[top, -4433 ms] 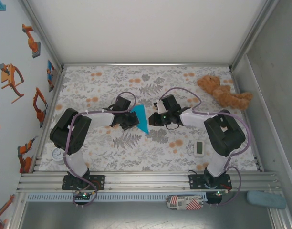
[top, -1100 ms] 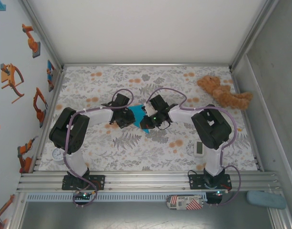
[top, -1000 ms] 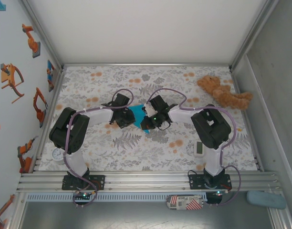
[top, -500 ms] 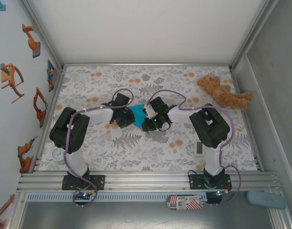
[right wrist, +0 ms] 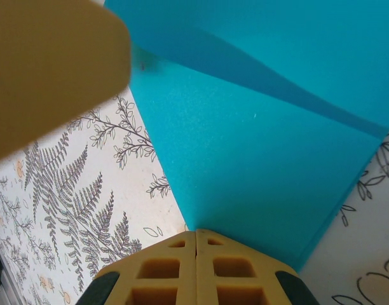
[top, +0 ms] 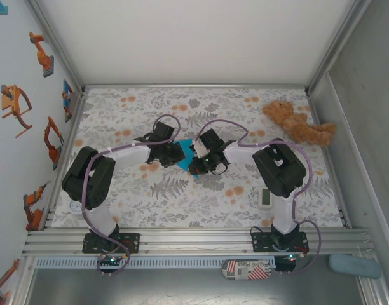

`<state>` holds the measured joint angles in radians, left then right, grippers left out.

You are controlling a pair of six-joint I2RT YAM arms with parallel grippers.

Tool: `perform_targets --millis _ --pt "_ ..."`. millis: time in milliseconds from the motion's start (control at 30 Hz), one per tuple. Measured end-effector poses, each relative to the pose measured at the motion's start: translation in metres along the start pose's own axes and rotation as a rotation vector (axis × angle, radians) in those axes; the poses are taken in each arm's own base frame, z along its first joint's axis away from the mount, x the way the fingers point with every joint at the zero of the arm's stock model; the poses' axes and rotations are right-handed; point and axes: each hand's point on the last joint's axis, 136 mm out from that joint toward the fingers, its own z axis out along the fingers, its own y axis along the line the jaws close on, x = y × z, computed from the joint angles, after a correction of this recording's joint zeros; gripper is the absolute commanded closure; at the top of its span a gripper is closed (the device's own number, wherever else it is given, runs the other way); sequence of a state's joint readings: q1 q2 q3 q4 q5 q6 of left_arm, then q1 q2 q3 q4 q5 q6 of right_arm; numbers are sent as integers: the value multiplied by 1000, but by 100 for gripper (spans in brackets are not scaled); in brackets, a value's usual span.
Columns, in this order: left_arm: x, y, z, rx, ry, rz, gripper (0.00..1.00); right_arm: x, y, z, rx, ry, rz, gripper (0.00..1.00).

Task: Fold a paper plane with a square sheet of paper (pick it up from the middle)
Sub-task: Third fold the triangle at the center of the table.

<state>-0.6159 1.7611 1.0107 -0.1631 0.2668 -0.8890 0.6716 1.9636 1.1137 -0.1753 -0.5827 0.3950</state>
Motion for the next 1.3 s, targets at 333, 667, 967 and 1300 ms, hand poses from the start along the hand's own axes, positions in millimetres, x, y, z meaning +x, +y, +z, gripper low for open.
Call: perform_targets --millis 333,667,967,1300 --pt "22 13 18 -26 50 -4 90 0 0 0 0 0 0 100" --pt "19 20 22 -38 45 -16 90 1 -1 -1 -16 -6 1 100" --pt "19 21 23 -33 68 -30 90 21 -10 -13 -34 -23 10 100" --pt "14 19 24 -35 73 -36 90 52 -11 -46 -5 -32 46 100"
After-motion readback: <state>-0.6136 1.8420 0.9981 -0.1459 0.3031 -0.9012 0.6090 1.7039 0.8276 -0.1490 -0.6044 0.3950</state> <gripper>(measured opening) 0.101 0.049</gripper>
